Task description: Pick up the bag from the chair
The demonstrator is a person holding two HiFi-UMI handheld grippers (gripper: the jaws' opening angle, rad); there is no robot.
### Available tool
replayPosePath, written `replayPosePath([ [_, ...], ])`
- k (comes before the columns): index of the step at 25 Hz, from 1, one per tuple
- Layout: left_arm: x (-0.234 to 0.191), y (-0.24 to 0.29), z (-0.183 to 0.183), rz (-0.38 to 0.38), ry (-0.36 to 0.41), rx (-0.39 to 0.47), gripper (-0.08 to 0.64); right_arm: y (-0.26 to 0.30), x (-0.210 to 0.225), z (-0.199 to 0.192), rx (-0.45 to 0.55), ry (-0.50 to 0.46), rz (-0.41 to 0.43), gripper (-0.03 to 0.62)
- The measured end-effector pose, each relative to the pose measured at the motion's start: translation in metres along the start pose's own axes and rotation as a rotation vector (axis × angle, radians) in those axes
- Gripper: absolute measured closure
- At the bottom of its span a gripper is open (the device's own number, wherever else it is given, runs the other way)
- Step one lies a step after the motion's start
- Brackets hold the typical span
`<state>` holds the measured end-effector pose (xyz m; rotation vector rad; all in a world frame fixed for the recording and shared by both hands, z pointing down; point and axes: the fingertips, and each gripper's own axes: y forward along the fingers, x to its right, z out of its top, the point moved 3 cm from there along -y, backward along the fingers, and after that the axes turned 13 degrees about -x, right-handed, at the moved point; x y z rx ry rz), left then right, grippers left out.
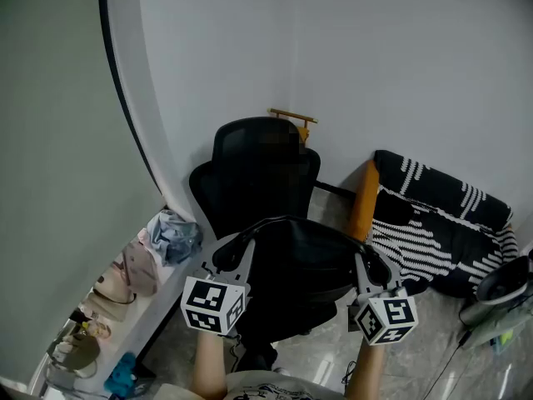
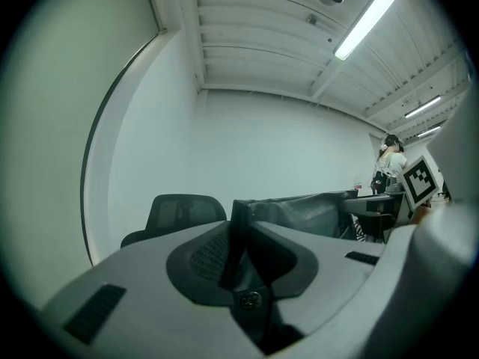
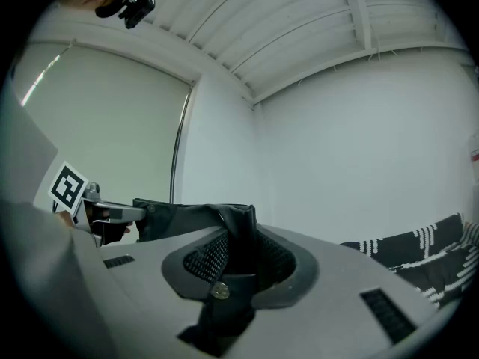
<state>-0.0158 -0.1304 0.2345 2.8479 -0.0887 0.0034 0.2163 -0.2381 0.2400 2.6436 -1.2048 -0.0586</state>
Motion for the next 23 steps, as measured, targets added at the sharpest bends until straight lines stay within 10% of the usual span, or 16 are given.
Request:
replayPosePath([
  [23,-0.0043,0.0043,-0.0075,0.011,-0.027,-0.002,0.485,0.0042,-0.0026,-0.0019,-0.005,-0.007,0.005,0.486],
])
